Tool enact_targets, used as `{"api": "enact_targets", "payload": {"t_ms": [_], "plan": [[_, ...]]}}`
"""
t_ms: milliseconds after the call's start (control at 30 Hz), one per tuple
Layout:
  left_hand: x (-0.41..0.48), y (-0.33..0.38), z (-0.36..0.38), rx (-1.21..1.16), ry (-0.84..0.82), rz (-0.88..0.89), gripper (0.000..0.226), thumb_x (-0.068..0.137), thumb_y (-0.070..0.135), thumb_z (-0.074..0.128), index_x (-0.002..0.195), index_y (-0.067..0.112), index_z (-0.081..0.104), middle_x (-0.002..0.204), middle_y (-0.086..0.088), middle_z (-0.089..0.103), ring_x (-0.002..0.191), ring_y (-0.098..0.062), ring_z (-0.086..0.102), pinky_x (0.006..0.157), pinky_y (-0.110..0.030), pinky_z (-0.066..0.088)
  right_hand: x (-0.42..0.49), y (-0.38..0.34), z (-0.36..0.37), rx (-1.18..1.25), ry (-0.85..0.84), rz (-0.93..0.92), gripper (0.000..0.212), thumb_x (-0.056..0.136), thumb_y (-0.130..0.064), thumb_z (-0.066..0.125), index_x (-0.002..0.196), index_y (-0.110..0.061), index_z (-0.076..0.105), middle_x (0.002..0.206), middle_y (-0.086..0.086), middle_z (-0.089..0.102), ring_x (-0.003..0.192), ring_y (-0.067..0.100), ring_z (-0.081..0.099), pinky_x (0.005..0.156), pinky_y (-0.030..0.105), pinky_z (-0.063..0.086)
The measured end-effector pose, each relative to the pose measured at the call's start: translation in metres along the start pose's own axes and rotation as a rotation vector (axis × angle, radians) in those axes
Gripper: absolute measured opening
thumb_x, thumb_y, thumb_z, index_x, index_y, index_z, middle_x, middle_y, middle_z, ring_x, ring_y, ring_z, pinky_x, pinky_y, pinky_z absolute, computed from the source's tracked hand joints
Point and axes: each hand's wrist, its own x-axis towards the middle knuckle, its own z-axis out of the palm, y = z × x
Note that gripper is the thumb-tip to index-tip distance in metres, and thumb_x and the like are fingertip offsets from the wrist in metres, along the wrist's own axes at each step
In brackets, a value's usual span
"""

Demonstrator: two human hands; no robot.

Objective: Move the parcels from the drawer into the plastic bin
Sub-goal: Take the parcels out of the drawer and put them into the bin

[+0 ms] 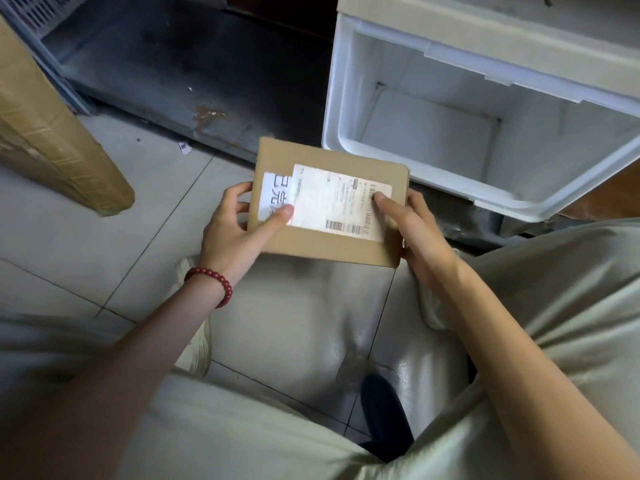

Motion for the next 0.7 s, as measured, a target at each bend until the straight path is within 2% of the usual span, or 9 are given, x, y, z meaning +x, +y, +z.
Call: {"api": "enact_targets", "payload": {"t_ms": [100,167,267,367,433,500,633,700], "plan": [[0.003,0.006,0.003,0.005,-0.018,0.053,0.055,0.079,0.048,0.070,0.127,0.041,0.044,0.117,0.010,0.059,0.101,-0.009,0.061,0.077,-0.022,0.048,0.003,-0.004,-0.002,0.048,-0.009,-0.054,0.044,0.090,-0.035,0.065,0.131,-0.031,0.047,0.115,-0.015,0.068,0.103,0.002,0.065,0.080,0.025,0.048],[0.008,0.018,0.002,0.001,0.007,0.130,0.055,0.079,0.049,0.070,0.127,0.043,0.045,0.121,0.009,0.057,0.101,-0.010,0.061,0.082,-0.027,0.050,0.003,-0.011,-0.005,0.066,0.005,-0.101,0.044,0.090,-0.037,0.065,0.131,-0.032,0.049,0.115,-0.017,0.068,0.106,0.002,0.064,0.086,0.027,0.049],[0.012,0.047,0.003,-0.030,0.050,0.268,0.053,0.078,0.047,0.071,0.123,0.047,0.044,0.116,0.018,0.058,0.097,-0.002,0.061,0.079,-0.022,0.050,0.000,-0.030,-0.012,0.125,0.074,-0.195,0.054,0.086,-0.036,0.070,0.132,-0.029,0.044,0.120,-0.011,0.066,0.110,0.007,0.063,0.095,0.031,0.049],[0.011,0.076,0.013,-0.099,0.060,0.368,0.056,0.078,0.039,0.074,0.124,0.044,0.040,0.109,0.029,0.055,0.098,0.008,0.057,0.080,-0.019,0.048,-0.014,-0.055,-0.027,0.192,0.149,-0.299,0.058,0.086,-0.027,0.072,0.135,-0.026,0.042,0.128,-0.003,0.061,0.111,0.010,0.063,0.095,0.030,0.050],[0.006,0.094,0.022,-0.149,0.043,0.435,0.062,0.079,0.034,0.074,0.130,0.037,0.039,0.111,0.028,0.056,0.098,0.013,0.055,0.078,-0.011,0.046,-0.028,-0.074,-0.041,0.208,0.211,-0.403,0.059,0.088,-0.021,0.070,0.138,-0.021,0.040,0.132,0.001,0.059,0.116,0.012,0.061,0.102,0.033,0.047],[-0.001,0.114,0.031,-0.197,0.012,0.499,0.065,0.080,0.031,0.075,0.133,0.033,0.038,0.118,0.021,0.058,0.103,0.010,0.055,0.080,-0.009,0.046,-0.047,-0.092,-0.057,0.211,0.258,-0.504,0.060,0.087,-0.022,0.070,0.139,-0.020,0.040,0.133,0.003,0.058,0.119,0.014,0.059,0.105,0.038,0.046],[-0.010,0.160,0.054,-0.288,-0.124,0.578,0.062,0.080,0.032,0.075,0.129,0.034,0.037,0.127,0.010,0.058,0.115,-0.004,0.055,0.098,-0.032,0.047,-0.086,-0.125,-0.103,0.142,0.364,-0.623,0.063,0.087,-0.024,0.070,0.142,-0.021,0.039,0.134,0.003,0.058,0.120,0.014,0.058,0.104,0.039,0.047],[-0.017,0.187,0.072,-0.295,-0.191,0.626,0.060,0.078,0.036,0.076,0.125,0.037,0.038,0.126,0.012,0.058,0.116,-0.004,0.054,0.099,-0.031,0.046,-0.106,-0.133,-0.133,0.111,0.444,-0.654,0.060,0.087,-0.027,0.070,0.141,-0.024,0.043,0.134,0.002,0.058,0.124,0.015,0.056,0.105,0.043,0.046]]}}
